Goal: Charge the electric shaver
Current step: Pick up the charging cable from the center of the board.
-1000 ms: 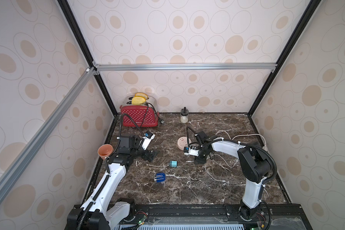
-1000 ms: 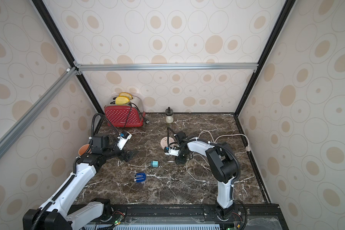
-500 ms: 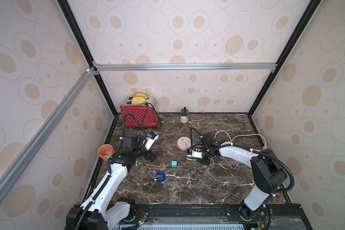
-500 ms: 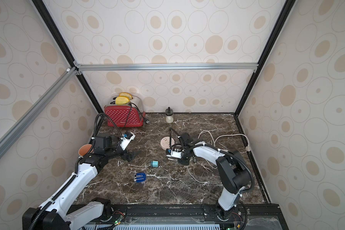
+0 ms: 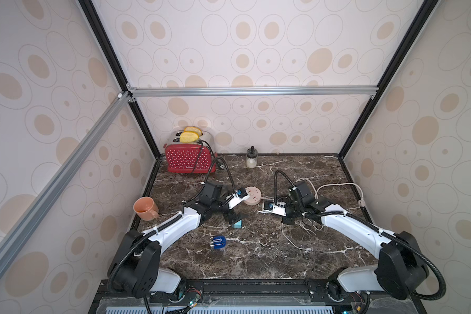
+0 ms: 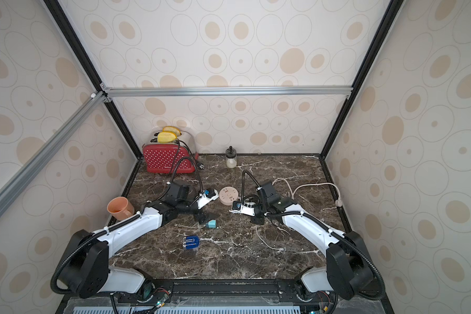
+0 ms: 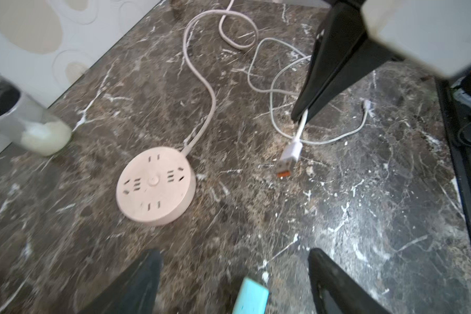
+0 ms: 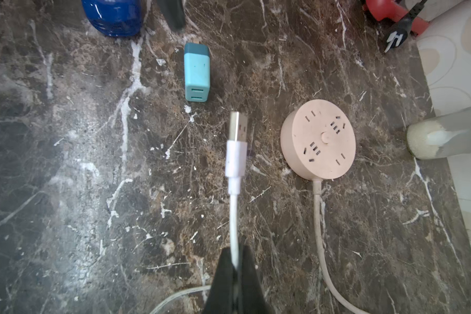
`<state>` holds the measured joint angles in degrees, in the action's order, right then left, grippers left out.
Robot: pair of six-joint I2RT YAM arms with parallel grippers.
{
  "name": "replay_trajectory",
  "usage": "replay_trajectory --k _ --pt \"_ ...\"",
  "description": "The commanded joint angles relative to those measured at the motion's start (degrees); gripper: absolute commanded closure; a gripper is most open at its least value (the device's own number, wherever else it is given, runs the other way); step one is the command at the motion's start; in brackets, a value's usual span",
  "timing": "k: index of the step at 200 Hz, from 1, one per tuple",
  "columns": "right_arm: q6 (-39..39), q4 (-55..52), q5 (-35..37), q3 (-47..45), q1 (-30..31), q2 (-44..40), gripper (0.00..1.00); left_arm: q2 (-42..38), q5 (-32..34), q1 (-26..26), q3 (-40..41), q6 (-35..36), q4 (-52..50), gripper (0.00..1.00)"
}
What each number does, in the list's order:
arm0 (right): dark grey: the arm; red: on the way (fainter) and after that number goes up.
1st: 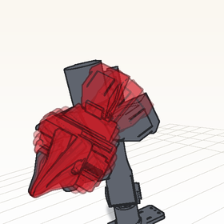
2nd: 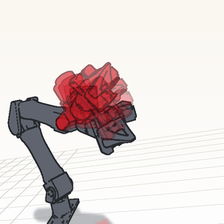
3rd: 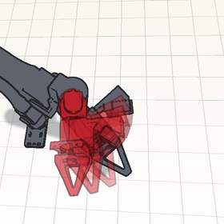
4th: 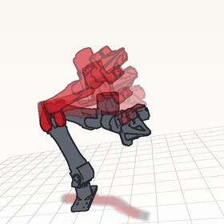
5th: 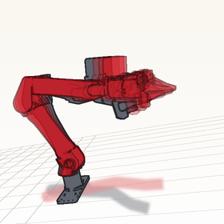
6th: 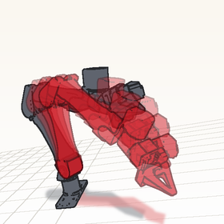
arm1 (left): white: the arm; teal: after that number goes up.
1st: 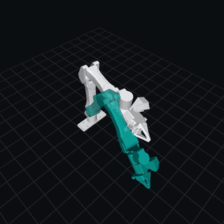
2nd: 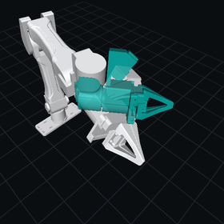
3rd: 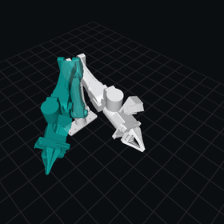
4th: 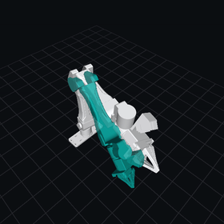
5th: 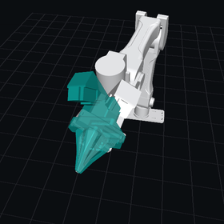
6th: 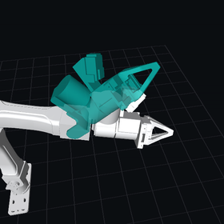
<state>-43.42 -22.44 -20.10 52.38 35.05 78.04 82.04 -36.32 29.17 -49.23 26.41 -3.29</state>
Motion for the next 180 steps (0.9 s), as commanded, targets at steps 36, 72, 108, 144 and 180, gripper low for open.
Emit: replay_trajectory --k 36,72,108,144,180 --pt "-2.03 0.03 -4.59 -1.01 -0.83 -2.20 1.00 4.08 -2.47 4.37 -4.37 4.50 5.53 0.25" --pt "-1.82 0.07 -6.77 -0.71 -1.21 -0.99 1.00 4.71 -4.92 5.02 -4.64 4.06 6.40 0.40" --pt "-1.23 1.52 -9.03 -0.90 -1.75 -0.37 1.00 4.80 -7.20 5.11 -4.56 4.64 4.79 0.49" --pt "-1.67 1.25 -9.99 -0.47 -1.91 0.19 1.00 5.21 -8.06 5.69 -5.25 5.33 3.32 0.58" --pt "-1.50 1.00 -10.15 -0.52 -2.00 0.03 1.00 5.58 -7.98 5.81 -5.70 5.99 2.34 0.67"
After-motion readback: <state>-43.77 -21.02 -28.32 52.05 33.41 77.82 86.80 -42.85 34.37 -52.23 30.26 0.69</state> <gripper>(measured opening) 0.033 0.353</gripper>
